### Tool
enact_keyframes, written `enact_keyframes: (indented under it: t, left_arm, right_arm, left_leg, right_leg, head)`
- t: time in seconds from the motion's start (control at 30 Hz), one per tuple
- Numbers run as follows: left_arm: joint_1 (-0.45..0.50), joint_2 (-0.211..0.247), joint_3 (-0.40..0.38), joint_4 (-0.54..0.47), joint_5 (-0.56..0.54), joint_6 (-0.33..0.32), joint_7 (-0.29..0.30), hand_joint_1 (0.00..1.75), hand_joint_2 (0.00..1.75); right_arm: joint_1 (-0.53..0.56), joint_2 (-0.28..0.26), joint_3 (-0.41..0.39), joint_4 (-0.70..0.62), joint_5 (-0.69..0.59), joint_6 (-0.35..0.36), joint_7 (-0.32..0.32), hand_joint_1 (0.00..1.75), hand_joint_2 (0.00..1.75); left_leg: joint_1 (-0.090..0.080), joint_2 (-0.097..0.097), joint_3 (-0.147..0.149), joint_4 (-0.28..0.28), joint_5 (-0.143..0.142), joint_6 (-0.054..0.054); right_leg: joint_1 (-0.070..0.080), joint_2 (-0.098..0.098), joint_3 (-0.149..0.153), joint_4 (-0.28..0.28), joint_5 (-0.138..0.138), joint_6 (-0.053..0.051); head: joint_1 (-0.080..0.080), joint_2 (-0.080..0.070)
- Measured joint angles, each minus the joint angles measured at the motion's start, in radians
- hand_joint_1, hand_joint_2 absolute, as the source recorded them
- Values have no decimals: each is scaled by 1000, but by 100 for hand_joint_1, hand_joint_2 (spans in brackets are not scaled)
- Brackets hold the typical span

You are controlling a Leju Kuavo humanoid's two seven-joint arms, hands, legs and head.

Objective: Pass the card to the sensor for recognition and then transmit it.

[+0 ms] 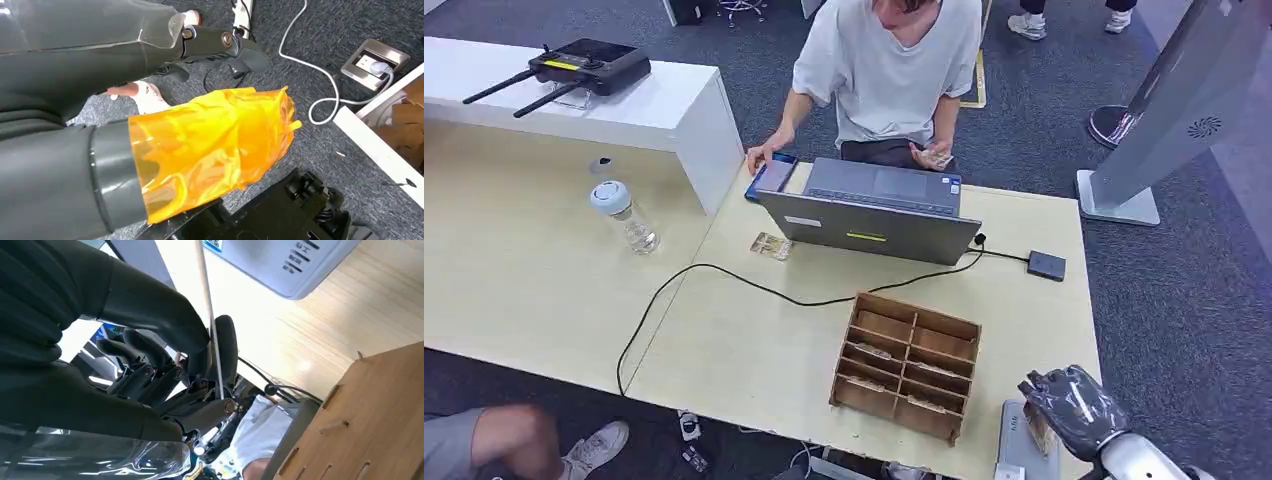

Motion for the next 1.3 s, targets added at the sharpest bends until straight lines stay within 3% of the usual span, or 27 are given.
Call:
enact_keyframes:
  t: [0.47,0.83,1.1,1.3]
  left_arm:
    - [1,0,2,0,-5,-2,-4,0,0]
    - [2,-2,20,0,-18,-12,-19,0,0]
    - [1,-3,24,0,-27,-21,-26,0,0]
    - [-3,-8,25,0,-33,-29,-36,0,0]
  right_arm:
    - [-17,-7,10,-19,-47,14,-23,175,175]
    - [-54,-4,-47,-27,-85,-82,-14,175,175]
    - [-97,22,-111,-27,-87,-114,-38,175,175]
    - [-153,76,-150,-28,-97,-144,-58,175,175]
  left_leg:
    - [0,0,0,0,0,0]
    - [0,0,0,0,0,0]
    - [0,0,0,0,0,0]
    - [0,0,0,0,1,0]
  right_leg:
    - [0,0,0,0,0,0]
    - [0,0,0,0,0,0]
    - [0,0,0,0,0,0]
    - [0,0,0,0,0,0]
  head:
    - [0,0]
    - [0,0]
    - [0,0]
    - [0,0]
